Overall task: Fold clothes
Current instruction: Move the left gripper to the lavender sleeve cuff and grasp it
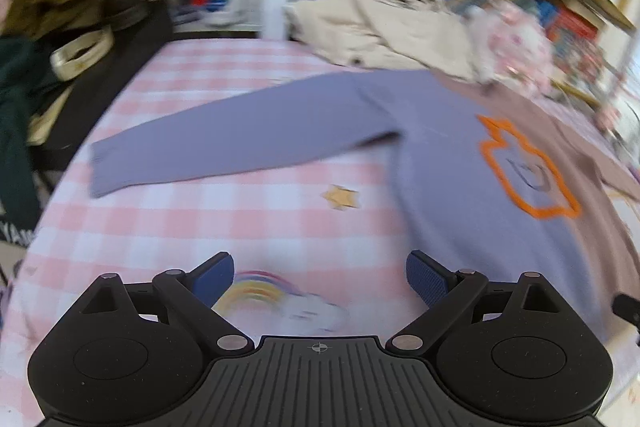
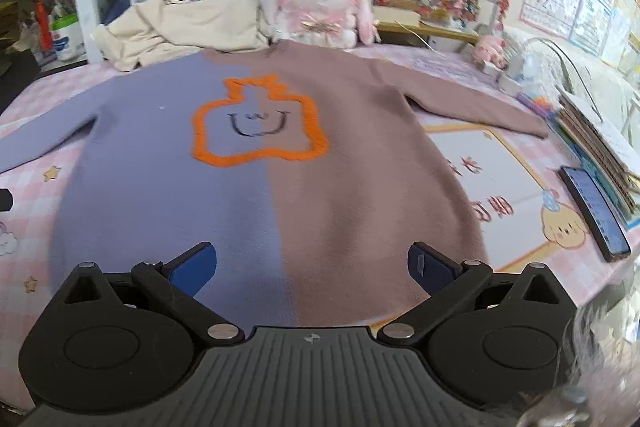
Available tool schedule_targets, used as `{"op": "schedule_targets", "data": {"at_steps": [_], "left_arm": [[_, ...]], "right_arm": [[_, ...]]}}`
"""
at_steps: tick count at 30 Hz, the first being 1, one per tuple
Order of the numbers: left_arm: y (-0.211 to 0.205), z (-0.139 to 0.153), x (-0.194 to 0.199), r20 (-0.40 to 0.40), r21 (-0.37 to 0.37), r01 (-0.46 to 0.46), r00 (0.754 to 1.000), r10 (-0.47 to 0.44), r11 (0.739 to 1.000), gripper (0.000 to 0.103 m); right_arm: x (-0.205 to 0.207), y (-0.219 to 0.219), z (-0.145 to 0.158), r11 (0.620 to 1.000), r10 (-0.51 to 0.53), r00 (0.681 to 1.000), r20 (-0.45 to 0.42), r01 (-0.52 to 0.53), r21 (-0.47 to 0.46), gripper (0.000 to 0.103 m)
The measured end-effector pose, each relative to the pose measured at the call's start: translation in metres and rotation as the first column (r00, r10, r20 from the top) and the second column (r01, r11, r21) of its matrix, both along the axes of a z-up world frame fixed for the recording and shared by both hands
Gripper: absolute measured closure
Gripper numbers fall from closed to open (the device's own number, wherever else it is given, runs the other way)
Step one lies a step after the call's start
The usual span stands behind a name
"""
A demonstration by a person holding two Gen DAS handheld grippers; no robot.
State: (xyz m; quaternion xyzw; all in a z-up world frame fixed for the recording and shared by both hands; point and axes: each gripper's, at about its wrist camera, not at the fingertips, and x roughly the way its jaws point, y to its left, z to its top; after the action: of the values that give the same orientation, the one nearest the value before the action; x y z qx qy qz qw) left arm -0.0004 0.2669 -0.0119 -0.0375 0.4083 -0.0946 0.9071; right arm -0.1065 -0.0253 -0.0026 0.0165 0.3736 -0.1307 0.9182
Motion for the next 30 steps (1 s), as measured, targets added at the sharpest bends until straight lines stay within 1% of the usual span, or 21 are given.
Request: {"op": "schedule_targets", "data": {"at_steps": [4,8,11,16,24,27,28,30], "left_arm": [[0.032,-0.005,0.009,0.031,0.001,-0.097,0.995,0.097,0.995,0.008],[0.064,-0.008,0.018,0.076,-0.015,-0.22,0.972,0.221,0.975,0.008],[0.089,-0.014,0.031,0.061,-0.073,-0.303,0.95,0.308,0.95,0.008],[0.115,-0.027,0.055,0.009,-0.124,-0.392,0.918,0.396,0.911,0.008],[0.118,-0.031,0.069,0.009,-0.113,-0.443,0.895,0.447,0.889,0.009],[0.113,-0.031,0.076,0.011,-0.114,-0.422,0.905,0.426,0.9,0.01],[0.112,-0.031,0.078,0.012,-0.122,-0.42,0.905,0.424,0.899,0.01],[0.11,-0.03,0.081,0.009,-0.157,-0.447,0.891,0.454,0.881,0.016]], "right_arm": [[0.006,0.015,0.003,0.998,0.069,0.997,0.015,-0.069,-0.008,0.0],[0.013,0.03,0.006,0.99,0.139,0.99,0.029,-0.138,-0.016,0.0],[0.018,0.041,0.008,0.982,0.188,0.981,0.037,-0.188,-0.023,0.0],[0.023,0.045,0.009,0.977,0.213,0.977,0.021,-0.213,-0.029,0.0],[0.03,0.042,0.011,0.976,0.216,0.976,0.014,-0.216,-0.025,0.0],[0.033,0.043,0.01,0.975,0.223,0.975,0.008,-0.223,-0.022,0.0],[0.033,0.042,0.01,0.975,0.222,0.975,0.009,-0.221,-0.021,0.0],[0.035,0.04,0.01,0.977,0.213,0.977,0.009,-0.213,-0.015,0.0]]}}
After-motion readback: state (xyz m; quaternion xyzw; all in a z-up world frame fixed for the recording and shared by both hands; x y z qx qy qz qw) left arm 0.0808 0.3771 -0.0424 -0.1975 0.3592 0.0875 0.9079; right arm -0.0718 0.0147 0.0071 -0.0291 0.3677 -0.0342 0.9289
